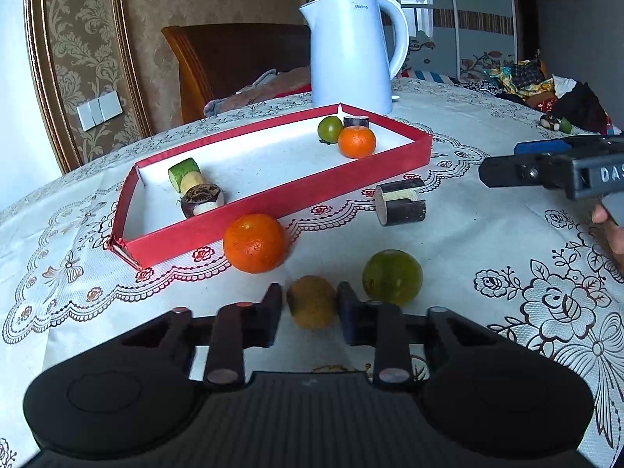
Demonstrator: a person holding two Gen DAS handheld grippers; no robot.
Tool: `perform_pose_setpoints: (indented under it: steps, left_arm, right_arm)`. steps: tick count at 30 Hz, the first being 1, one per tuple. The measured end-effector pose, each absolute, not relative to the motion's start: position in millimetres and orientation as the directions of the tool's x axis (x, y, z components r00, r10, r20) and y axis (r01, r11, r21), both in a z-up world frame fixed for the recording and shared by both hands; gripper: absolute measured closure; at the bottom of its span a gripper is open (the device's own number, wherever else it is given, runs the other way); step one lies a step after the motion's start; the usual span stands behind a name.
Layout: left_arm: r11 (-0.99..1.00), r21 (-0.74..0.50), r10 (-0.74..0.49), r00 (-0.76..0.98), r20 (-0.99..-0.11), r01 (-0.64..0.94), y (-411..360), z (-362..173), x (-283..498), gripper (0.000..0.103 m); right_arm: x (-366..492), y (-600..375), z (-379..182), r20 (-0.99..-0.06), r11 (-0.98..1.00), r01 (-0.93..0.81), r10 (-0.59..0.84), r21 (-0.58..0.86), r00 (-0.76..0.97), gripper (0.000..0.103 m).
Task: Organize fruits
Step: 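Grasp the brown kiwi-like fruit with the left tool, then grasp the green round fruit with the right tool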
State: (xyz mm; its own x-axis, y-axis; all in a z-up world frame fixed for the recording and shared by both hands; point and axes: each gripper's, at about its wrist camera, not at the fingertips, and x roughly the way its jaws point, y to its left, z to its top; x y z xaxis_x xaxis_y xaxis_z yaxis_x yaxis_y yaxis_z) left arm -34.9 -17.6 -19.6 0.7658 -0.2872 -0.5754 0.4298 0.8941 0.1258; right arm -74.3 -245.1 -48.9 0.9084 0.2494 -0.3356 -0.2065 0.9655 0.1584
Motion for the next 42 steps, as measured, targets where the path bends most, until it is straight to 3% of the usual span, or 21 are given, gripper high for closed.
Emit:
perform_pose_setpoints:
  steps: [16, 22, 29, 37, 42]
  left_arm:
    - [0.981, -0.002, -0.157, 0.797, -0.583, 0.192, 22.5, -14.9, -13.4, 0.076]
    - [0.99, -0.025, -0.125, 0.801, -0.585, 0.137, 30.8, -14.2, -10.4, 0.076]
    - [0.992, -0.039, -0.118, 0.801, -0.587, 0.117, 34.4, -14.1, -8.4, 0.076]
    - [0.993, -0.025, -0.11, 0.803, -0.586, 0.118, 32.6, -14.5, -8.8, 0.076]
    - [0.993, 0.006, -0.094, 0.806, -0.584, 0.12, 28.0, -15.3, -10.0, 0.076]
  right_arm:
    - [-89.8, -173.6, -42.8, -0.372, 0.91, -0.414, 0.386, 0.005, 0.844, 0.002]
    - [-82.2, -148.8, -44.2, -0.434, 0.89, -0.456, 0.403, -0.02, 0.806, 0.017]
    - [-62.5, -128.6, -51.1, -0.531, 0.87, -0.493, 0.425, 0.015, 0.734, 0.056]
    - [-57.0, -124.5, -52.5, -0.54, 0.874, -0.485, 0.419, 0.024, 0.73, 0.07]
    - [-61.1, -118.0, -52.1, -0.537, 0.876, -0.482, 0.397, -0.021, 0.744, 0.071]
